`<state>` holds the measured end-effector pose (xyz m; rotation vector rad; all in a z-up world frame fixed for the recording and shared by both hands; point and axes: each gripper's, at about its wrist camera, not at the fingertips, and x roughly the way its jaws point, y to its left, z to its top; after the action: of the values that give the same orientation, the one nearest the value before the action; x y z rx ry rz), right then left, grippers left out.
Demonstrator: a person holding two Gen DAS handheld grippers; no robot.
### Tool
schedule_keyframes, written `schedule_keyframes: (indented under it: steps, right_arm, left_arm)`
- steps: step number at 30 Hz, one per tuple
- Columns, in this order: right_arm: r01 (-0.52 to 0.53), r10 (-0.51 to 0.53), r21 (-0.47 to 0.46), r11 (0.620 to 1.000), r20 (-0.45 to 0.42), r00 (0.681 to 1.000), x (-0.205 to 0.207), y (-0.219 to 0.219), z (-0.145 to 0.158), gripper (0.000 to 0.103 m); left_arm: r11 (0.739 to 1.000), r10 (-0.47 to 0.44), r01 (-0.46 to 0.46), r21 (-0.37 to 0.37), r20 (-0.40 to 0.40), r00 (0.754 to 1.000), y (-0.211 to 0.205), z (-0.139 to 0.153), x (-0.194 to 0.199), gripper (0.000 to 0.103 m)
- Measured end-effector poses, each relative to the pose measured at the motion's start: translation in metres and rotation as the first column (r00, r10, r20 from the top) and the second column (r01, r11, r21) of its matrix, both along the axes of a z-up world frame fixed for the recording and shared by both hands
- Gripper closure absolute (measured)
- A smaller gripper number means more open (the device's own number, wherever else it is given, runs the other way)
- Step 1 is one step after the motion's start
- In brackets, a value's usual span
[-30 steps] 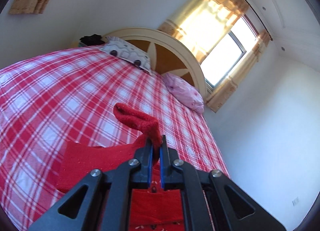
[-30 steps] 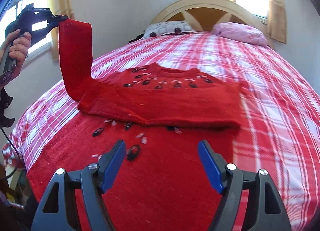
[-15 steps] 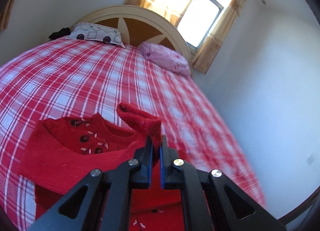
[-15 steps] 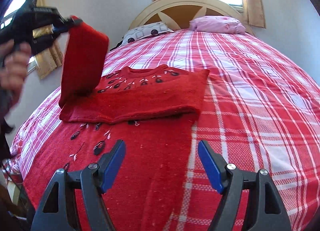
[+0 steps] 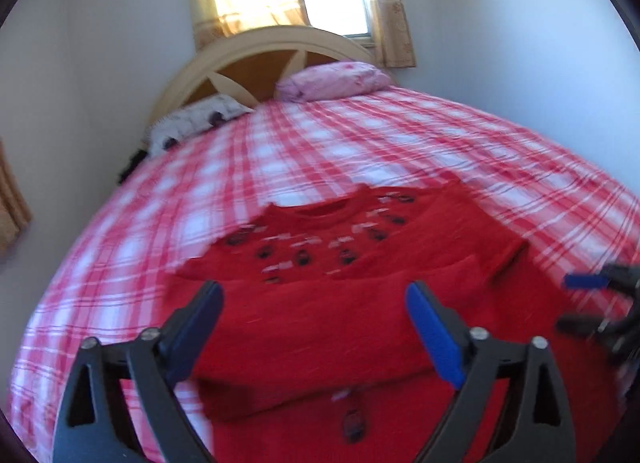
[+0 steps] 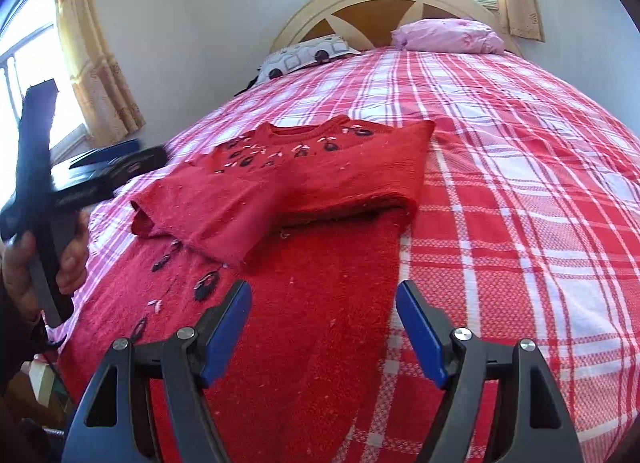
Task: Fold small clothes
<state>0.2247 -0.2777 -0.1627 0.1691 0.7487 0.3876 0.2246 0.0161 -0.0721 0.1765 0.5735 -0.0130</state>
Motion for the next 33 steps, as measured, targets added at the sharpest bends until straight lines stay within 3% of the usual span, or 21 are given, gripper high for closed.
schedule_keyframes:
  steps: [2, 6, 9, 13, 17, 20, 22, 26, 28, 33]
  right_arm:
    - [-0.012, 0.012, 0.013, 1.0, 0.0, 1.0, 0.0, 0.001, 0.005, 0.027]
    - [-0.042, 0.045, 0.115, 0.992, -0.016, 0.999, 0.008, 0.003, 0.021, 0.027]
    - [-0.046, 0.055, 0.167, 0.985, -0.055, 0.997, 0.025, 0.013, 0.024, 0.027]
    - [-0.013, 0.048, 0.188, 0.982, -0.179, 0.983, 0.058, 0.033, 0.012, 0.027]
    - [-0.014, 0.071, 0.225, 0.974, -0.245, 0.967, 0.073, 0.047, 0.0, 0.029]
    - [-0.037, 0.106, 0.241, 0.97, -0.282, 0.954, 0.079, 0.059, -0.009, 0.042]
    - [-0.048, 0.113, 0.226, 0.973, -0.284, 0.952, 0.083, 0.066, -0.013, 0.052]
    - [-0.065, 0.122, 0.209, 0.976, -0.275, 0.954, 0.088, 0.071, -0.01, 0.091]
    - [-0.085, 0.132, 0.188, 0.979, -0.257, 0.957, 0.087, 0.074, -0.005, 0.092]
    - [-0.115, 0.146, 0.165, 0.98, -0.193, 0.97, 0.083, 0.08, 0.015, 0.093]
  left_arm:
    - [0.998, 0.041, -0.041, 0.052, -0.006, 0.999, 0.022, -0.01, -0.008, 0.002]
    - [0.983, 0.152, -0.141, 0.114, -0.096, 0.984, 0.078, -0.041, -0.01, 0.002]
    - [0.978, 0.201, -0.19, 0.084, -0.14, 0.97, 0.103, -0.057, -0.008, 0.002]
    - [0.966, 0.258, -0.258, 0.03, -0.198, 0.946, 0.113, -0.071, 0.014, 0.002]
    - [0.963, 0.246, -0.265, -0.044, -0.245, 0.938, 0.114, -0.084, 0.027, 0.002]
    - [0.962, 0.246, -0.266, -0.054, -0.239, 0.939, 0.112, -0.085, 0.031, 0.002]
    - [0.948, 0.275, -0.303, -0.092, -0.236, 0.932, 0.122, -0.084, 0.036, 0.002]
    - [0.918, 0.285, -0.341, -0.203, -0.259, 0.923, 0.141, -0.084, 0.031, 0.002]
    - [0.914, 0.264, -0.33, -0.237, -0.273, 0.925, 0.141, -0.085, 0.022, 0.002]
    - [0.937, 0.2, -0.259, -0.235, -0.25, 0.947, 0.125, -0.077, 0.0, 0.002]
